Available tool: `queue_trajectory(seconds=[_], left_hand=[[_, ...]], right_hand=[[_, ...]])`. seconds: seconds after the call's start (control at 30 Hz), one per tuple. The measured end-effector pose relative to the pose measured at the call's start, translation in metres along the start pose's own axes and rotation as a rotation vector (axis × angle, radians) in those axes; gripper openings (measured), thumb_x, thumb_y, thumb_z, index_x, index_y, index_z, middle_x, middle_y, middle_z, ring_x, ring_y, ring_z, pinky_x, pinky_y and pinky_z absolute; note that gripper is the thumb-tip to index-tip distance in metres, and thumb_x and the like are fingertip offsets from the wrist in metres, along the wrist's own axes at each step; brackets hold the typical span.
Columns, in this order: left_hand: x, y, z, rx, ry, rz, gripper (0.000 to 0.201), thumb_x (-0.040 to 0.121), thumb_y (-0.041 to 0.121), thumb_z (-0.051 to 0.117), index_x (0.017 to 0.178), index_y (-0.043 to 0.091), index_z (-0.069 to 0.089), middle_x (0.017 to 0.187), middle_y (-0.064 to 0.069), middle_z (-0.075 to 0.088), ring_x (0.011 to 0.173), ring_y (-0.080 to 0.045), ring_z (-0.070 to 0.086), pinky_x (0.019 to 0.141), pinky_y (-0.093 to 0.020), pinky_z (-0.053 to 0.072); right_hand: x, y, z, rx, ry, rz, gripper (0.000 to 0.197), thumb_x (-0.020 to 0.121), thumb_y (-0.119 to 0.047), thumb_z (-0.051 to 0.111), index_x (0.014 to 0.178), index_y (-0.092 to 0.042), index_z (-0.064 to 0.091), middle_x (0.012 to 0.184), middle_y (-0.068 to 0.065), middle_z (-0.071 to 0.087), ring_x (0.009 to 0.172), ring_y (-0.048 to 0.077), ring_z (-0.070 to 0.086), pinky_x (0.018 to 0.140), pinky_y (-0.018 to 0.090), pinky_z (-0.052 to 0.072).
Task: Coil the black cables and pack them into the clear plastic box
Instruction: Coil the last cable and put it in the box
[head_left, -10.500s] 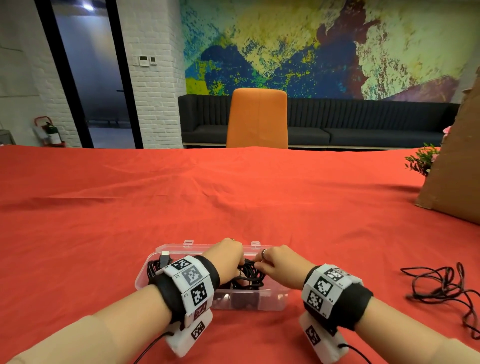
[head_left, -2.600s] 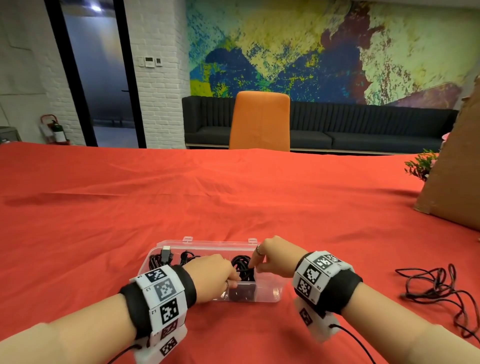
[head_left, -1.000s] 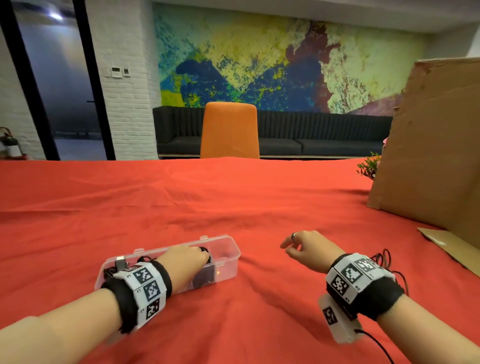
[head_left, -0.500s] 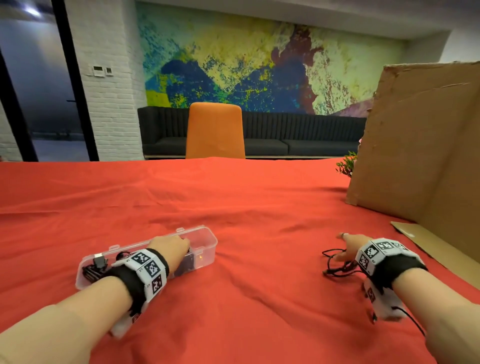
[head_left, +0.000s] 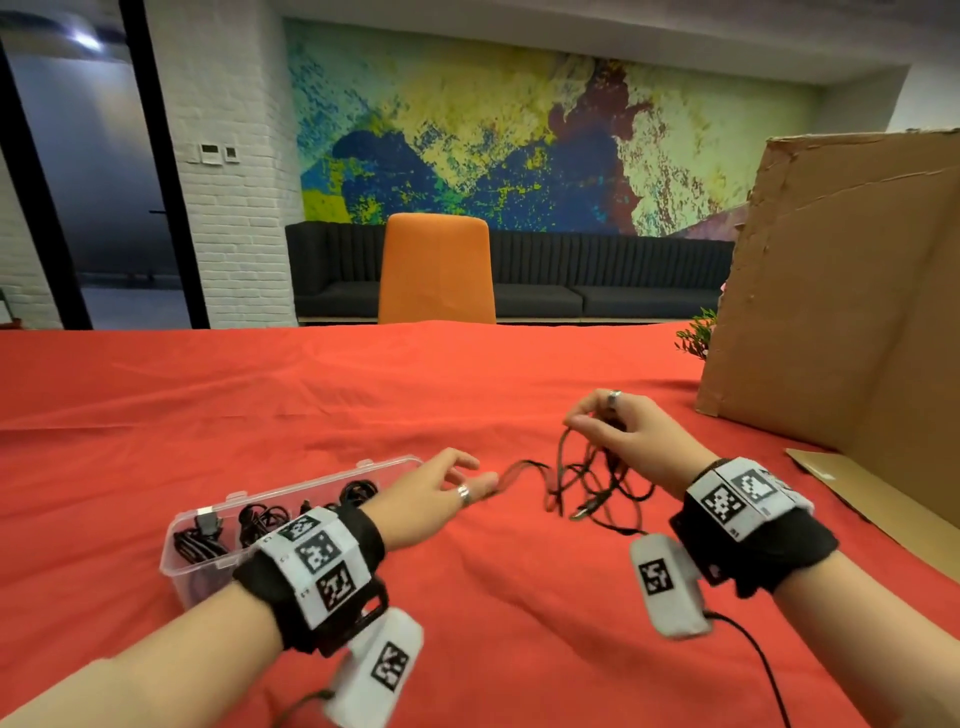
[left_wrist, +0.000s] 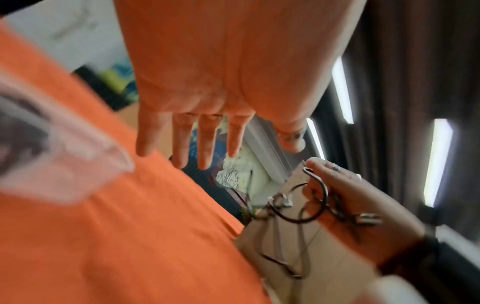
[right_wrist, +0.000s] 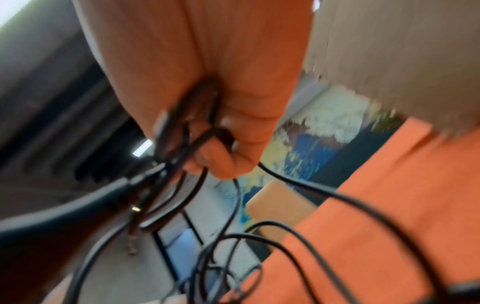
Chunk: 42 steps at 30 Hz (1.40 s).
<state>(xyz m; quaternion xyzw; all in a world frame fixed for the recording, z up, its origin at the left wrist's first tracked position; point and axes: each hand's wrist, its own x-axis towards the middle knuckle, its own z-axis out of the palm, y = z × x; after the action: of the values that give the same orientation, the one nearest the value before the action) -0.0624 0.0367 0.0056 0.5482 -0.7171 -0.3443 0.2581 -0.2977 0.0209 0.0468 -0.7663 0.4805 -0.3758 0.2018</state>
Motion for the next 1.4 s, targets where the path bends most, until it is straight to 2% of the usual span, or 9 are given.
queue_trajectory(seconds=[0.1, 0.2, 0.33, 0.53, 0.87, 1.0, 1.2, 1.27, 1.4], left_hand=[[-0.003, 0.012, 0.006, -0.5, -0.191, -0.201, 0.052, 0.085, 0.064, 0.039, 0.12, 0.026, 0.051, 0.115, -0.004, 0.059, 0.108, -0.021, 0.057, 0.087, -0.038, 0.044], [-0.008, 0.013, -0.001, -0.763, -0.142, -0.131, 0.022, 0.093, 0.026, 0.053, 0.111, 0.013, 0.057, 0.097, -0.01, 0.063, 0.072, -0.016, 0.065, 0.064, -0.034, 0.057], [-0.006, -0.002, -0.024, -0.745, 0.198, -0.051, 0.029, 0.091, -0.004, 0.046, 0.106, 0.015, 0.062, 0.076, 0.0, 0.049, 0.051, -0.005, 0.045, 0.049, -0.018, 0.04], [-0.008, -0.016, -0.05, -0.671, 0.322, 0.029, 0.057, 0.076, -0.025, 0.032, 0.102, 0.016, 0.062, 0.073, 0.002, 0.04, 0.055, -0.006, 0.035, 0.044, -0.013, 0.029], [-0.009, -0.02, -0.073, -0.859, 0.436, 0.063, 0.022, 0.094, -0.003, 0.042, 0.1, 0.011, 0.059, 0.044, 0.012, 0.027, 0.033, -0.001, 0.02, 0.034, -0.014, 0.02], [-0.013, -0.008, -0.068, -0.943, 0.271, 0.026, 0.026, 0.098, 0.005, 0.035, 0.104, 0.01, 0.06, 0.056, 0.005, 0.037, 0.035, -0.002, 0.019, 0.033, -0.014, 0.022], [-0.023, 0.022, -0.051, -0.938, -0.076, -0.022, 0.032, 0.099, 0.006, 0.032, 0.113, 0.009, 0.061, 0.093, -0.002, 0.062, 0.04, -0.002, 0.018, 0.03, -0.011, 0.018], [-0.028, 0.032, -0.058, -0.915, -0.141, -0.006, 0.033, 0.099, 0.005, 0.032, 0.116, 0.009, 0.06, 0.094, -0.001, 0.064, 0.038, -0.001, 0.019, 0.029, -0.01, 0.018], [-0.037, 0.039, -0.085, -0.737, -0.116, 0.041, 0.032, 0.096, 0.004, 0.037, 0.119, 0.013, 0.057, 0.077, 0.002, 0.061, 0.035, 0.0, 0.021, 0.03, -0.007, 0.015]], right_hand=[[-0.004, -0.027, 0.024, 0.347, -0.064, -0.028, 0.017, 0.095, -0.01, 0.047, 0.085, -0.019, 0.058, 0.056, -0.008, 0.043, 0.049, 0.001, 0.039, 0.052, 0.017, 0.036], [-0.005, -0.034, 0.034, 0.441, -0.127, -0.033, 0.017, 0.095, -0.01, 0.046, 0.089, -0.019, 0.059, 0.058, -0.003, 0.045, 0.053, 0.007, 0.044, 0.058, 0.021, 0.039], [-0.004, -0.022, 0.026, 0.251, -0.046, -0.055, 0.01, 0.09, -0.007, 0.055, 0.097, -0.013, 0.058, 0.06, -0.004, 0.044, 0.049, 0.001, 0.044, 0.054, 0.013, 0.037], [-0.011, 0.008, 0.021, -0.052, 0.05, 0.071, 0.021, 0.09, -0.035, 0.055, 0.081, -0.016, 0.06, 0.046, -0.004, 0.044, 0.041, 0.004, 0.049, 0.048, 0.014, 0.035], [-0.027, 0.058, -0.001, -0.708, 0.074, 0.186, 0.021, 0.088, -0.039, 0.057, 0.084, -0.018, 0.058, 0.046, -0.009, 0.036, 0.074, 0.031, 0.062, 0.059, 0.031, 0.032], [-0.024, 0.053, 0.012, -0.549, -0.123, 0.18, 0.014, 0.087, -0.037, 0.06, 0.076, -0.033, 0.052, 0.054, -0.009, 0.051, 0.063, 0.012, 0.059, 0.064, 0.026, 0.039], [0.014, -0.021, 0.077, -0.034, -0.217, -0.119, 0.057, 0.082, -0.026, 0.068, 0.132, -0.024, 0.041, 0.11, -0.007, 0.054, 0.105, 0.004, 0.051, 0.079, -0.001, 0.035], [0.024, -0.043, 0.09, 0.15, -0.336, -0.155, 0.045, 0.087, -0.019, 0.063, 0.125, -0.029, 0.041, 0.117, -0.006, 0.052, 0.111, 0.004, 0.049, 0.092, 0.006, 0.035], [0.03, -0.06, 0.082, 0.528, -0.4, -0.001, 0.021, 0.098, -0.017, 0.039, 0.083, -0.028, 0.047, 0.091, 0.001, 0.067, 0.084, 0.012, 0.065, 0.078, 0.026, 0.042]])
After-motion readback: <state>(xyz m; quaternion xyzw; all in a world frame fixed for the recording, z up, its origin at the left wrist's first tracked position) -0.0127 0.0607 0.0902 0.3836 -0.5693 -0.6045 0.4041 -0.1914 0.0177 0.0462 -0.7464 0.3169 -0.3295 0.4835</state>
